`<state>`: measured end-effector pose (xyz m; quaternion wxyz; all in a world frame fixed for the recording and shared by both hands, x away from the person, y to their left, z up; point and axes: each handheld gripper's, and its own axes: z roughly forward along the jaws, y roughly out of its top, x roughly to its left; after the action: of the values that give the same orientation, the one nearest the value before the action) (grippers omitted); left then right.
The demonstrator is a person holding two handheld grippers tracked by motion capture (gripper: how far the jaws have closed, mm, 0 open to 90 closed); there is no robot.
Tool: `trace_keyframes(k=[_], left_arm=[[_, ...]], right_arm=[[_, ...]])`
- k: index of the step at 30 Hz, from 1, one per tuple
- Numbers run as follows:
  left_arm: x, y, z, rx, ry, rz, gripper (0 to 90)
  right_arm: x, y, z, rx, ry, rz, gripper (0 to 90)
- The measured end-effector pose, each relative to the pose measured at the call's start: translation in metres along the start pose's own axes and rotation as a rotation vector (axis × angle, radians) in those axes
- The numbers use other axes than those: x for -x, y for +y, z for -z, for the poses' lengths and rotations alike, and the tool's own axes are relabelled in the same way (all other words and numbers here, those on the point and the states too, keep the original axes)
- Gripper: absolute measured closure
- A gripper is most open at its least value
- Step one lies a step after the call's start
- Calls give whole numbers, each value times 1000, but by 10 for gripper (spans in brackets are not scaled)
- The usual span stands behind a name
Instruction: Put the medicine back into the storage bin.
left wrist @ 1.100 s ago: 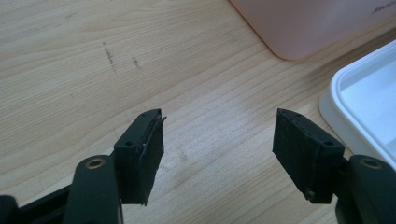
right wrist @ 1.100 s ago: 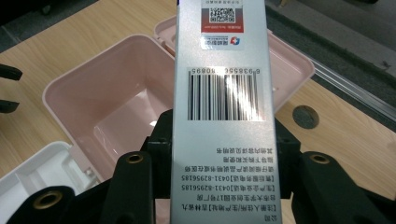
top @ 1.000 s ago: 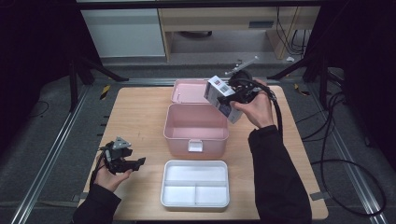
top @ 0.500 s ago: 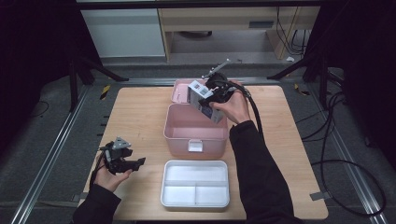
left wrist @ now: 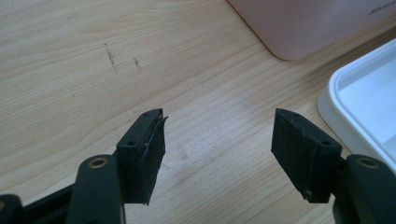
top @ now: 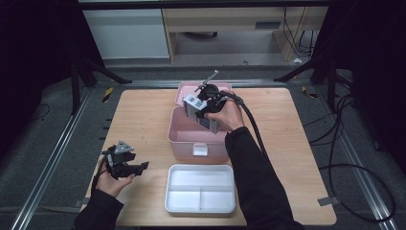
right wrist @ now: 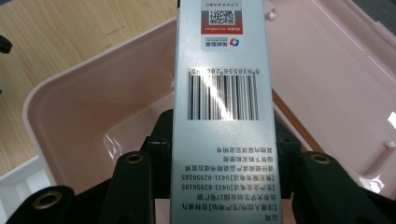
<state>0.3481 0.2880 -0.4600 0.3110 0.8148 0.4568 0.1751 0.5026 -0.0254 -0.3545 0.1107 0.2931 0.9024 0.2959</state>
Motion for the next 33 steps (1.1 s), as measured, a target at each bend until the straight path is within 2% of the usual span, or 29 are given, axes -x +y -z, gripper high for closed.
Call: trace_keyframes(k=[6,16,22,25,29,33], left_arm=[[1,0,0,1,-1,-3,352],[1,0,0,1,-5,-7,361],[2,1,1,6,-12,-10,366],[3,1,1,4,-14,-15,369],[4,1,0,6,-20,-17,372],[4,1,1,9,-26,-18,381]], right_arm=[[-1,-1,-10,-20,0,14,555],[-3,-9,-27,-92,-4,30,553],[-3,-15,-38,-114,11,12,549],[-3,-20,-43,-143,9,11,544],[-2,-23,-44,-142,3,13,539],[-1,-22,-32,-89,5,6,540]])
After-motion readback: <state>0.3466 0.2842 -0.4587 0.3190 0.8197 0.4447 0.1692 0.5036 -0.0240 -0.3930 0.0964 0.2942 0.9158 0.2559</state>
